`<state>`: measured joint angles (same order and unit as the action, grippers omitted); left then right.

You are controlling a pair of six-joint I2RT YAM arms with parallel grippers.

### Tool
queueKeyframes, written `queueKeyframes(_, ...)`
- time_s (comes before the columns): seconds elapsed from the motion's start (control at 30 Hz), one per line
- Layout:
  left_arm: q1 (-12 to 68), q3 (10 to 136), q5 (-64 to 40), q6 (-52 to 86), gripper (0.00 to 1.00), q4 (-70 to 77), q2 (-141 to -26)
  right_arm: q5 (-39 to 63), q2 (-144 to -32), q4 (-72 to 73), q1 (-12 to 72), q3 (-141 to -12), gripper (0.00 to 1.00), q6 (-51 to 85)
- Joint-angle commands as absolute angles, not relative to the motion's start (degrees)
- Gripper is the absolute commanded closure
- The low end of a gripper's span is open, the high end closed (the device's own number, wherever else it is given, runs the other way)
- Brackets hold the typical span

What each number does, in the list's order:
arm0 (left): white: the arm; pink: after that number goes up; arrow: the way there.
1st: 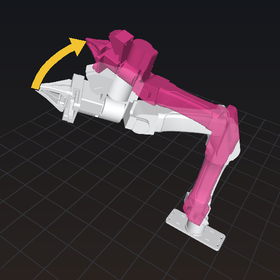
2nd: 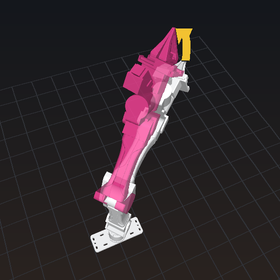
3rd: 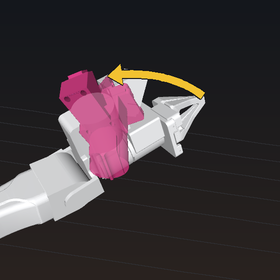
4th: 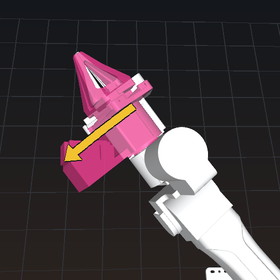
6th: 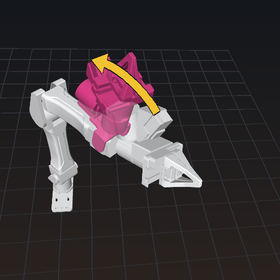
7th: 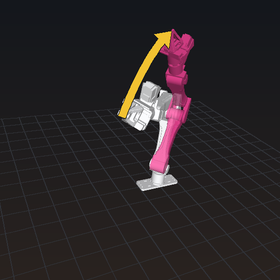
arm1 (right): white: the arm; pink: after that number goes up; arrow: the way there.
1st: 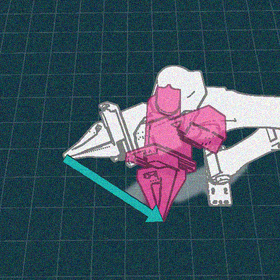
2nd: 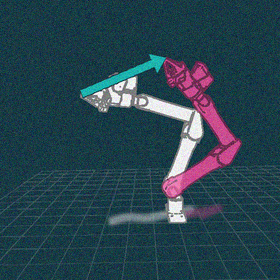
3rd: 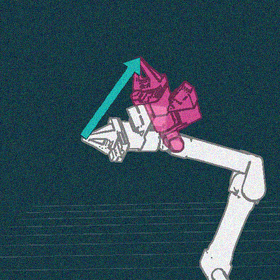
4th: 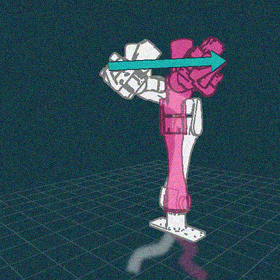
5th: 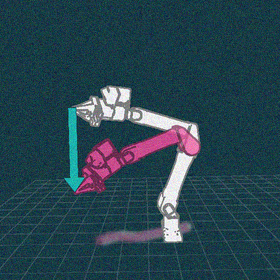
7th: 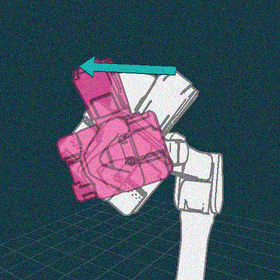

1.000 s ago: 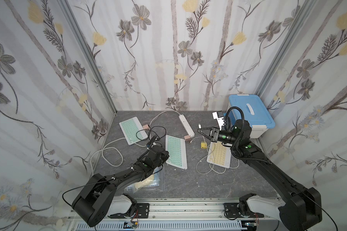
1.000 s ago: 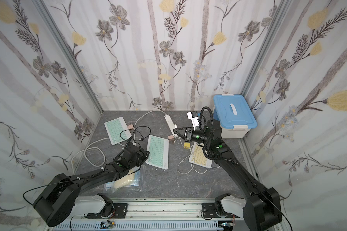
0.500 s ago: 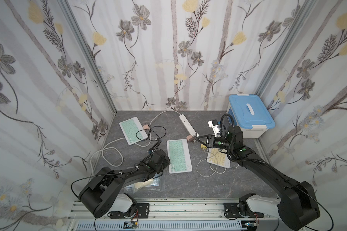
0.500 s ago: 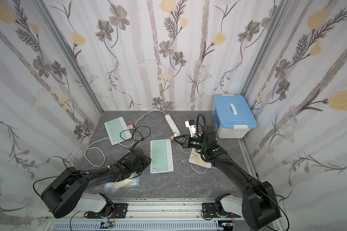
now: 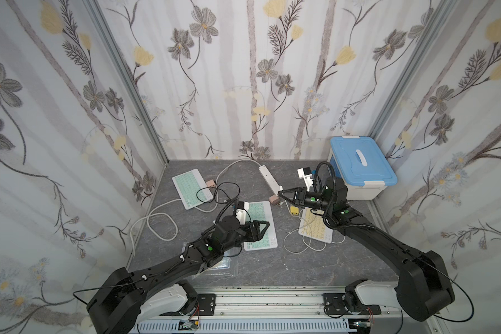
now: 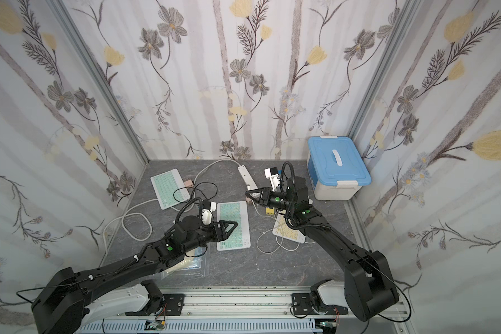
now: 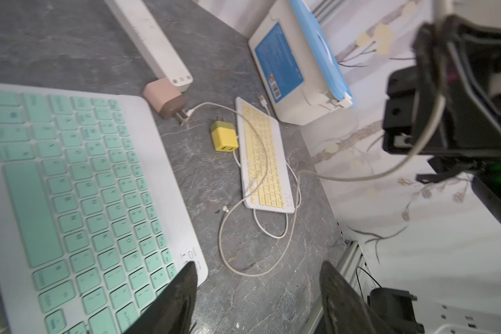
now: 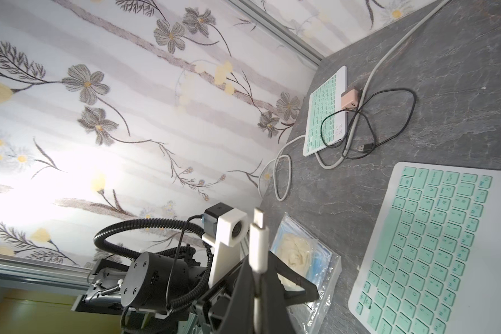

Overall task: Unplug the wireless keyboard
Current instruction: Place the keyboard at the center of the board, then place the power cord at the center of the board.

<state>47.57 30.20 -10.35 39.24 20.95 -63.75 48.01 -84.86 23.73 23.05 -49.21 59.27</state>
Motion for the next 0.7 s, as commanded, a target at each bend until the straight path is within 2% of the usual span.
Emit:
queueKeyframes(0.0, 48.8, 32.5, -16.4, 29.6, 0.24, 27.5, -65.9, 49.1, -85.1, 32.6, 23.4, -49.2, 1.00, 66.9)
queueKeyframes(0.1, 49.8, 36.0, -16.9, 27.2, 0.19, 28.7, -69.3, 48.4, -84.5, 32.4, 24.0, -49.6, 1.00, 67.3)
queueKeyframes(0.33, 49.9, 42.2, -15.4, 26.0, 0.19, 32.5, -76.0, 47.1, -83.9, 31.7, 25.0, -49.8, 1.00, 67.3)
queueKeyframes(0.47, 49.9, 43.2, -11.2, 26.8, 0.28, 34.0, -78.1, 46.7, -83.8, 32.3, 25.7, -49.7, 1.00, 67.6)
queueKeyframes(0.57, 49.9, 42.7, -10.7, 27.8, 0.40, 36.6, -78.3, 46.6, -83.6, 32.3, 25.8, -49.5, 1.00, 67.4)
queueKeyframes(0.67, 49.8, 43.0, -10.4, 28.1, 0.42, 37.2, -78.1, 46.6, -83.8, 32.3, 25.8, -49.3, 1.00, 67.2)
